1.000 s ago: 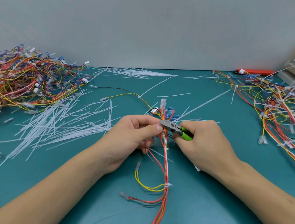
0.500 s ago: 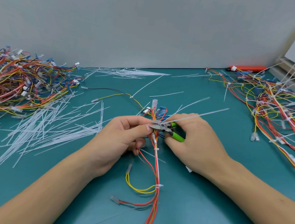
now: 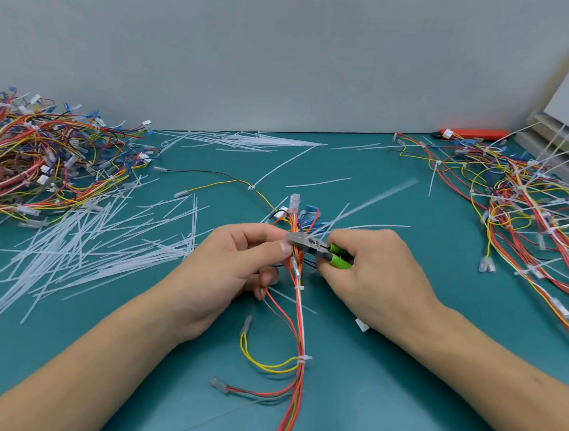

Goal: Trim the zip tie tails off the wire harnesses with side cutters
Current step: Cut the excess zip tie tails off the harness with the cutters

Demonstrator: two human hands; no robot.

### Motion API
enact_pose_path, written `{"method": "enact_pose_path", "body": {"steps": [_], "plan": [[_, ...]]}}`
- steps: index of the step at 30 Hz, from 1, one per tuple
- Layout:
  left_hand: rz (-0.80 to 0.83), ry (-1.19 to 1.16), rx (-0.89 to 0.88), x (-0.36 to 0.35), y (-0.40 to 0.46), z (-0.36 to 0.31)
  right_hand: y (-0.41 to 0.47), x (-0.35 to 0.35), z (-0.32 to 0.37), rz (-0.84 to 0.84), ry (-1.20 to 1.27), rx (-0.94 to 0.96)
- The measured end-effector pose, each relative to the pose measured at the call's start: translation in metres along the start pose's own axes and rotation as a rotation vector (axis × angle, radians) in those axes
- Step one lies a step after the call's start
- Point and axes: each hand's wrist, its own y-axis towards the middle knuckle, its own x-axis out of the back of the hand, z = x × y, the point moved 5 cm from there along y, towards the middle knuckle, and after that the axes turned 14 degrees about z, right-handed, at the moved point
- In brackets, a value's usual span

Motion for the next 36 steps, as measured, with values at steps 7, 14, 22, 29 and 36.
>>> {"method": "enact_pose_path", "body": {"steps": [7, 14, 22, 29, 36], "plan": [[-0.012, 0.008, 0.008, -0.002, -0.002, -0.002, -0.002, -0.001, 0.001, -0.003, 0.024, 0.007], [-0.016, -0.005, 0.013, -0.002, -0.001, -0.001, -0.002, 0.004, 0.009, -0.004, 0.049, 0.064], [-0.015, -0.012, 0.014, 0.0, 0.0, 0.0, -0.003, 0.004, 0.009, -0.026, 0.081, 0.068], [-0.007, -0.015, 0.007, 0.0, 0.0, 0.0, -0.001, 0.0, 0.007, 0.046, 0.036, 0.015], [0.021, 0.012, 0.009, -0.001, -0.001, -0.001, -0.004, 0.001, 0.006, 0.05, -0.013, -0.051]]}}
